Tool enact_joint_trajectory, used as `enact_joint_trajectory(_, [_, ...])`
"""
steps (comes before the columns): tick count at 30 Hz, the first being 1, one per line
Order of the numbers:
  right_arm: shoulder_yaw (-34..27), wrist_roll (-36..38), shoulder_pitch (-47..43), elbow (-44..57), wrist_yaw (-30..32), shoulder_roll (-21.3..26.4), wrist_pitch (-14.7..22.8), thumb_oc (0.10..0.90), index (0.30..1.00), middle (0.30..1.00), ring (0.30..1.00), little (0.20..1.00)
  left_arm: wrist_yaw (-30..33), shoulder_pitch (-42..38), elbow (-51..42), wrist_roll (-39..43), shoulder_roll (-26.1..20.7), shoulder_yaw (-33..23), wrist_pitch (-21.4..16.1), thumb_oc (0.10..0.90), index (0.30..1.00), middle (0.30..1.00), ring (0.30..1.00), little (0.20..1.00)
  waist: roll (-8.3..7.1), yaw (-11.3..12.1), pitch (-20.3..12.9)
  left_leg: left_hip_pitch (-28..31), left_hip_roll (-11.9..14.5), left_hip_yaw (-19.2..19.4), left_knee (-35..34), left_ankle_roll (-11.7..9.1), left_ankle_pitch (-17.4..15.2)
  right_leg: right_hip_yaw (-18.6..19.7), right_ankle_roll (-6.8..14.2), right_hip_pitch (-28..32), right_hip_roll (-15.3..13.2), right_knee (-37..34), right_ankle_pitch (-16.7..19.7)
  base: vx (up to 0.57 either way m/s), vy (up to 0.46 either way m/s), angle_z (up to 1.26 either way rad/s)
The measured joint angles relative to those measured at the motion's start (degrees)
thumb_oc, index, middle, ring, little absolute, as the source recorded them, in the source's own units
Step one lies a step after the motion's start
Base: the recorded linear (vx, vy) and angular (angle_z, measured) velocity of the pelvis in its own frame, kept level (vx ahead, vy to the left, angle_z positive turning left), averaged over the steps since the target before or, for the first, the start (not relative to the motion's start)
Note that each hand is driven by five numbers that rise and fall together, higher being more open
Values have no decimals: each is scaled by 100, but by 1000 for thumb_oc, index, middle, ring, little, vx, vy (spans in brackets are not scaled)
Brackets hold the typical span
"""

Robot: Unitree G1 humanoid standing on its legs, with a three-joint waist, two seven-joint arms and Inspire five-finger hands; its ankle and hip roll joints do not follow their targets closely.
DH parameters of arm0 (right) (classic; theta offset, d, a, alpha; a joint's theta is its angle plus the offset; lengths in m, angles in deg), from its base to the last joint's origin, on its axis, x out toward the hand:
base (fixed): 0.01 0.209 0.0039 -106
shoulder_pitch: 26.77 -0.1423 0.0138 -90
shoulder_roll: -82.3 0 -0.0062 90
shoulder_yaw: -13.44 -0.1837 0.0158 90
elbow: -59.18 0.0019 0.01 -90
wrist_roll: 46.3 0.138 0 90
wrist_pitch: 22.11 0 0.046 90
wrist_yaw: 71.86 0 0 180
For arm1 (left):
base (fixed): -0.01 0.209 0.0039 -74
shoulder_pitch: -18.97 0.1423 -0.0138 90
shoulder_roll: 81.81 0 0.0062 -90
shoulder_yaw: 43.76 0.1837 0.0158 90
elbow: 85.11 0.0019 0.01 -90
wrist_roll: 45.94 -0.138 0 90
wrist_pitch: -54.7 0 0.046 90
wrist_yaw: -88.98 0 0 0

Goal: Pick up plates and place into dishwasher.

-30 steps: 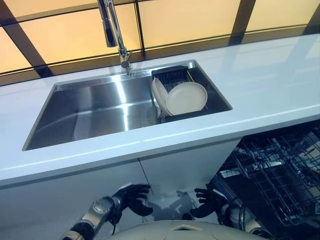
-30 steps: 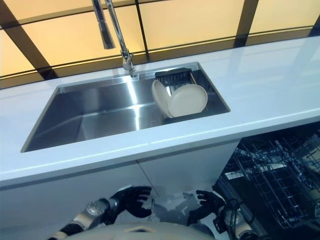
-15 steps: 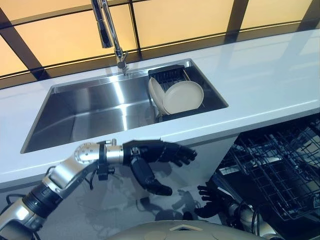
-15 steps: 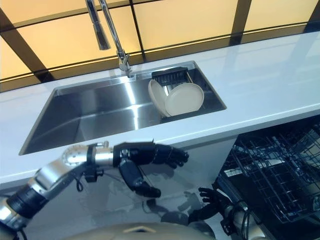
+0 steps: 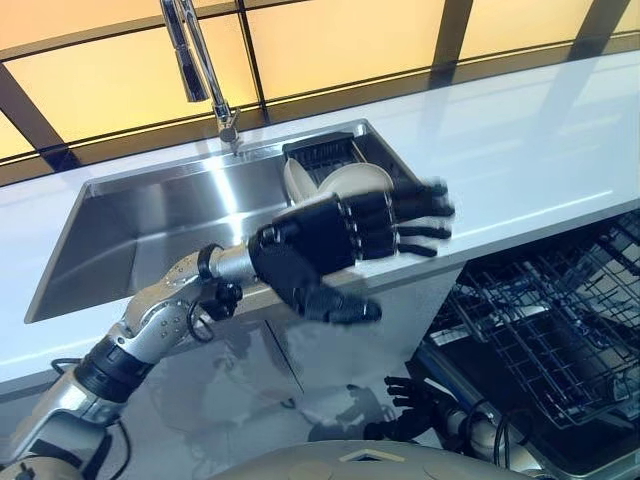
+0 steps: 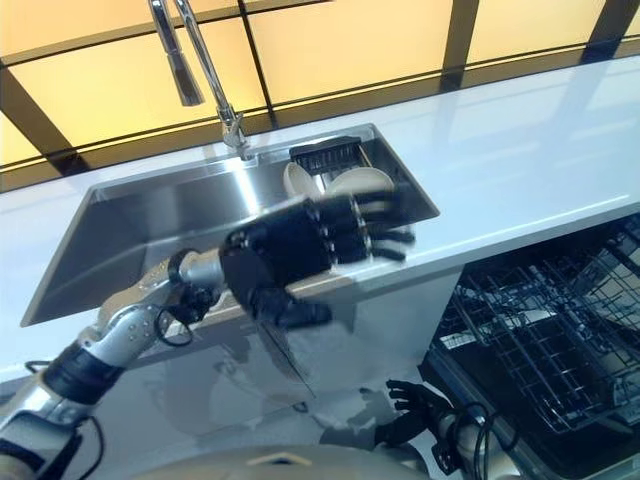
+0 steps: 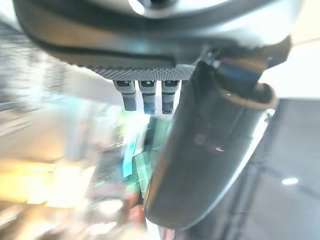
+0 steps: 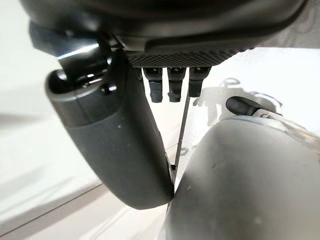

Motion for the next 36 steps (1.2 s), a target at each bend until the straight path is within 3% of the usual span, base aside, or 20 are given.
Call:
enact_joint_trajectory(1, [4, 2, 5, 1, -83, -37, 5, 800, 900, 900, 900, 900, 470, -3, 140, 61, 126, -282, -193, 800, 900, 900, 900, 900, -3, -3, -35, 0, 7, -1, 0, -6, -4, 6, -2, -1, 12, 0, 1, -5, -36, -2])
enact_joint_trajectory(6, [-21, 78, 50, 376, -368, 23, -13, 800, 900, 900, 900, 900, 1656, -4, 835, -336, 108, -1149, -888, 800, 900, 900, 900, 900, -32, 9, -57, 0, 16, -7, 0, -17, -4, 1, -6, -3, 22, -2, 4, -10, -28, 0])
enact_joint_trajectory(9, [-66, 235, 53, 569, -438, 26, -8, 800, 900, 900, 900, 900, 2374, -2, 1076, -824, 75, -1551, -1337, 800, 900, 900, 900, 900, -147, 57, -46, -12, 12, -8, 1, -20, -1, -2, -7, -11, 15, -3, 3, 0, 0, 0])
enact_joint_trajectory(12, [-107, 236, 60, 583, -442, 22, -7, 800, 900, 900, 900, 900, 2857, -2, 1037, -1285, 23, -1634, -1699, 800, 900, 900, 900, 900, -258, 142, -70, -16, -1, -9, 7, -15, -4, -5, -6, -13, -2, -2, 1, 0, 0, 0])
enact_joint_trajectory(14, [-131, 234, 43, 583, -496, 9, -6, 800, 900, 900, 900, 900, 3432, -5, 1024, -2149, -62, -1666, -1965, 800, 900, 900, 900, 900, -316, 147, -74, -19, -12, -10, 25, -10, -7, -11, -6, -13, -15, -1, 1, 0, 0, 0])
enact_joint_trajectory(18, [-122, 239, 53, 583, -561, -18, -6, 800, 900, 900, 900, 900, 4123, -23, 1021, -3287, -259, -1712, -2036, 800, 900, 900, 900, 900, -355, 146, -64, -26, -10, -11, 21, -7, -10, -25, -6, -12, -17, -1, 1, 0, 0, 0])
enact_joint_trajectory(20, [-124, 243, 51, 583, -618, -14, -6, 800, 900, 900, 900, 900, 4216, -23, 1021, -3559, -337, -1712, -2036, 800, 900, 900, 900, 900, -355, 146, -64, -26, -8, -11, 7, -8, -10, -26, -5, -12, -15, -2, 1, 0, 0, 0])
enact_joint_trajectory(24, [-126, 367, 205, 1291, -1003, 183, -104, 800, 900, 900, 900, 900, 4229, -89, 1127, -4564, -1479, -1538, -2018, 800, 900, 900, 900, 900, -342, 131, -42, -34, -4, -8, 0, -9, -11, -29, 8, -14, -13, -4, -9, 0, 0, 0])
enact_joint_trajectory(28, [-249, 606, 262, 1550, -1335, 317, -118, 800, 900, 900, 900, 900, 4134, -457, 1563, -5193, -2228, -1206, -2171, 800, 900, 900, 900, 900, -330, 137, -35, -31, -13, 0, -1, -10, -10, -43, 6, -7, -24, -3, -8, -4, 6, 2])
enact_joint_trajectory(29, [-249, 606, 262, 1550, -1335, 317, -118, 800, 900, 900, 900, 900, 4134, -457, 1563, -5193, -2228, -1206, -2171, 800, 900, 900, 900, 900, -330, 137, -35, -31, -13, 0, -1, -10, -10, -43, 6, -7, -24, -3, -8, 0, 0, 0])
enact_joint_trajectory(30, [-273, 699, 286, 1587, -1449, 499, -119, 800, 900, 900, 900, 900, 3960, -631, 1829, -5482, -2709, -977, -2250, 800, 900, 900, 900, 900, -310, 117, -31, -30, -13, 3, 0, -10, -10, -39, 6, -7, -25, -1, -8, 0, 0, 0])
enact_joint_trajectory(33, [-279, 702, 313, 1585, -1476, 641, -124, 800, 900, 900, 900, 900, 3906, -802, 1867, -5771, -2932, -711, -2282, 800, 900, 900, 900, 900, -291, 131, -30, -29, -14, 3, 1, -11, -8, -39, -9, -7, -25, 0, 3, 3, 10, 0])
enact_joint_trajectory(34, [-284, 721, 315, 1585, -1499, 752, -126, 800, 900, 900, 900, 900, 3662, -1136, 1884, -6107, -3359, -187, -2279, 800, 900, 900, 900, 900, -276, 127, -27, -28, -14, 6, 2, -12, -8, -39, -12, -7, -25, 0, 4, 0, 0, 0])
enact_joint_trajectory(36, [-284, 803, 311, 1566, -1494, 781, -125, 800, 900, 900, 900, 900, 3353, -1452, 1862, -6226, -3602, 244, -2276, 800, 900, 900, 900, 900, -238, 105, -20, -25, -14, 14, 1, -12, -8, -31, -11, -5, -25, 0, 4, 0, 0, 0])
